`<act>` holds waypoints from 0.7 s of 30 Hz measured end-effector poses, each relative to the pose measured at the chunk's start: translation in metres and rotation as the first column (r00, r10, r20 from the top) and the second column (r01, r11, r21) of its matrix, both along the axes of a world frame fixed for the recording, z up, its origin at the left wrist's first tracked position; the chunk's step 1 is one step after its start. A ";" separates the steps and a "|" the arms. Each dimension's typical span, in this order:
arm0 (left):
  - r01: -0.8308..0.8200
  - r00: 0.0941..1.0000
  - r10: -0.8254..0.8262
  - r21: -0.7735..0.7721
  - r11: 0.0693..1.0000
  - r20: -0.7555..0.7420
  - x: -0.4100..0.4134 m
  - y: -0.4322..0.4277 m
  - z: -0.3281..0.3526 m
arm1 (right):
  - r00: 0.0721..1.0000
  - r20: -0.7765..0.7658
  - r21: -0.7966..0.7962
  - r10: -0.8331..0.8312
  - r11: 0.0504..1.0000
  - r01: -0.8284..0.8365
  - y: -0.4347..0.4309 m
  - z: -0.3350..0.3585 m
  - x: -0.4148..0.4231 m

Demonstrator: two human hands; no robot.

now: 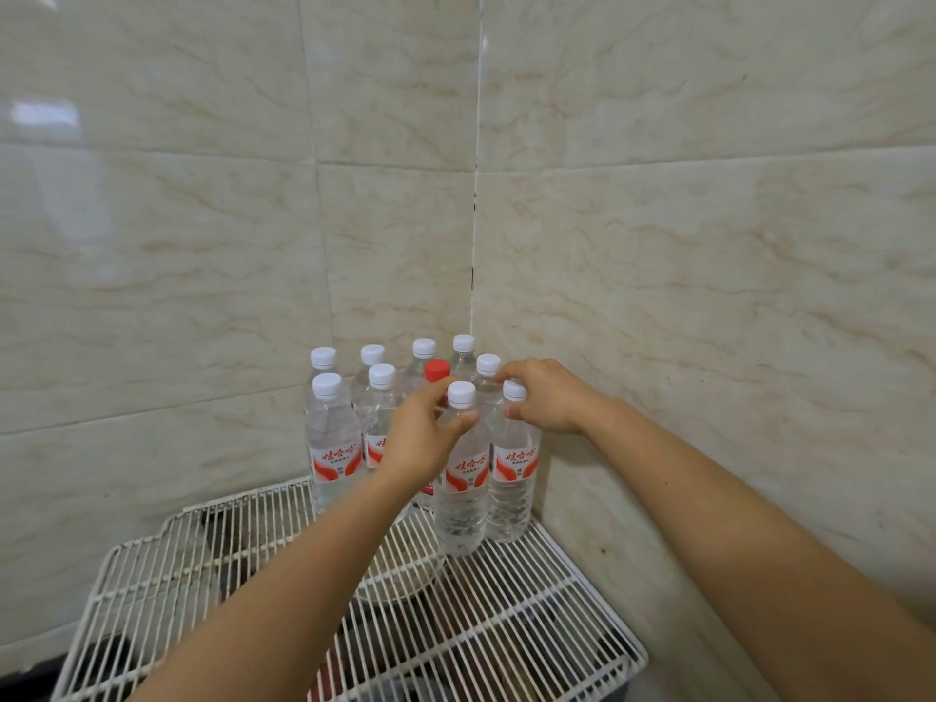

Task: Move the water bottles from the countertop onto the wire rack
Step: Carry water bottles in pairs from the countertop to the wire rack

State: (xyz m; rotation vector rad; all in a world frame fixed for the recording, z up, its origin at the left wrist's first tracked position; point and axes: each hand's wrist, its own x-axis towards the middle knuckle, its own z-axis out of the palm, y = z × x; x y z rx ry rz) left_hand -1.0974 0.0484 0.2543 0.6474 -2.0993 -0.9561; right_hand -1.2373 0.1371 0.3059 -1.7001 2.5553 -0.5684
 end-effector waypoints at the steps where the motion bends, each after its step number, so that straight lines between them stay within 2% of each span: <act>1: -0.018 0.999 0.021 -0.074 0.997 0.032 0.002 0.004 0.001 | 1.000 -0.004 -0.016 -0.004 1.000 0.004 0.002 -0.002 0.001; 3: -0.026 0.995 0.041 -0.164 0.986 0.089 0.006 0.009 0.004 | 1.000 -0.016 -0.081 -0.011 0.997 0.010 0.005 -0.002 0.005; 5: -0.035 0.991 0.059 -0.187 0.982 0.123 0.012 0.013 0.007 | 1.000 -0.030 -0.187 -0.006 0.982 0.000 0.007 0.000 0.011; 9: -0.102 0.986 0.132 -0.261 0.960 0.099 0.036 0.014 0.013 | 0.997 -0.050 -0.390 0.064 0.917 -0.079 0.007 0.010 0.043; 11: -0.170 0.974 0.209 -0.324 0.931 0.089 0.061 0.013 0.010 | 0.990 -0.086 -0.438 0.112 0.888 -0.139 0.003 0.010 0.067; 17: -0.383 0.871 0.458 -0.339 0.859 0.177 0.187 -0.002 -0.017 | 0.945 -0.080 -0.369 0.316 0.872 -0.322 -0.028 -0.029 0.168; 21: -0.528 0.758 0.609 -0.329 0.783 0.233 0.307 -0.001 -0.035 | 0.873 -0.030 -0.285 0.488 0.833 -0.475 -0.057 -0.062 0.274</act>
